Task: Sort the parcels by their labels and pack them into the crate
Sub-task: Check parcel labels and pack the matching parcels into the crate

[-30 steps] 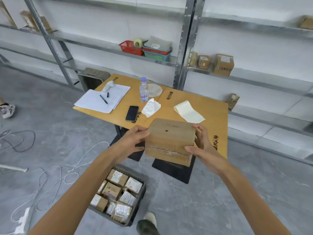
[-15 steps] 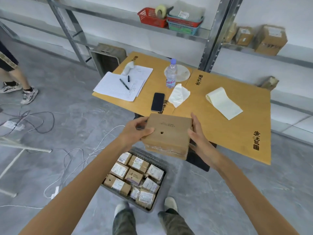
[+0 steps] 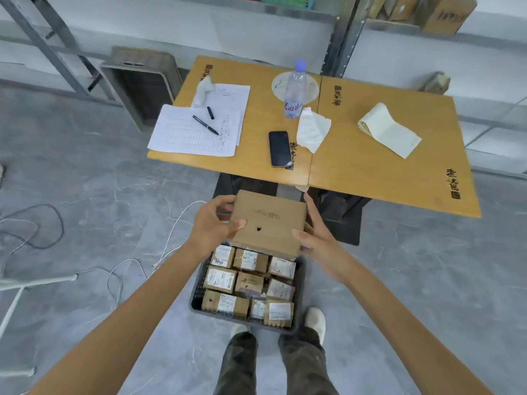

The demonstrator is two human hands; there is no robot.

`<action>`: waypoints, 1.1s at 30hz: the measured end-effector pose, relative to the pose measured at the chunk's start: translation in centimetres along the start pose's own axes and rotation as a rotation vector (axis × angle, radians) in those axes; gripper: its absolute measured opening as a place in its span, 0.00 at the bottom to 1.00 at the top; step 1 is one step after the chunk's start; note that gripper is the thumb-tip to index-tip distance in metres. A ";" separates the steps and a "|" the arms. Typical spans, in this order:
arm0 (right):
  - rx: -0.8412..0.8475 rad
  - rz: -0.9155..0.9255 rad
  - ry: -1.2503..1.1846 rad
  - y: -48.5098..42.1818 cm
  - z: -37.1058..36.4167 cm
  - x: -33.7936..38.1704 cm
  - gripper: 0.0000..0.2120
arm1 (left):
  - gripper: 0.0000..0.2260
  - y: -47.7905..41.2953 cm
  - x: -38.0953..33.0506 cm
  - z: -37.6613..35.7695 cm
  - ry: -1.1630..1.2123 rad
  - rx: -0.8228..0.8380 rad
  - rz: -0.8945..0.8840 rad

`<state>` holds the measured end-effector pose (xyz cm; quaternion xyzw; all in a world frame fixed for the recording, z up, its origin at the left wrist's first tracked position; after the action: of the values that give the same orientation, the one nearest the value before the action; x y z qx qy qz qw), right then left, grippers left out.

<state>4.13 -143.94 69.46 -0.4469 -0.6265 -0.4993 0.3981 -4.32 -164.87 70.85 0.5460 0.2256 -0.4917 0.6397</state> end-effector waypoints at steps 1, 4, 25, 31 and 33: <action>-0.021 0.008 0.036 -0.4 0.0 -0.5 0.39 | 0.21 -0.6 0.4 0.0 -0.015 -0.004 0.001; -0.108 0.024 0.144 -2.0 0.2 -2.4 0.40 | 0.21 -2.7 2.3 -0.2 -0.034 -0.021 0.021; -0.355 -0.608 0.385 -6.3 5.1 -43.3 0.26 | 0.26 -14.4 39.7 -16.7 -0.299 0.396 0.578; -0.274 -0.597 0.613 -9.6 11.1 -49.1 0.30 | 0.29 -19.5 43.2 -24.0 -0.276 0.420 0.525; -0.241 -0.585 0.676 -10.6 12.7 -50.7 0.32 | 0.32 -21.0 44.4 -26.3 -0.293 0.455 0.524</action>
<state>7.71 -140.74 16.38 -0.1067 -0.4989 -0.7776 0.3675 2.25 -156.01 16.23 0.6371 -0.1307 -0.4219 0.6317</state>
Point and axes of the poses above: each hand's wrist, its own y-axis away from the middle knuckle, its own z-axis out of the back of the hand, x = y × z, the point moved 5 cm from there along -y, towards the middle knuckle, and after that the axes turned 11 degrees about z, right-handed, at the moved point
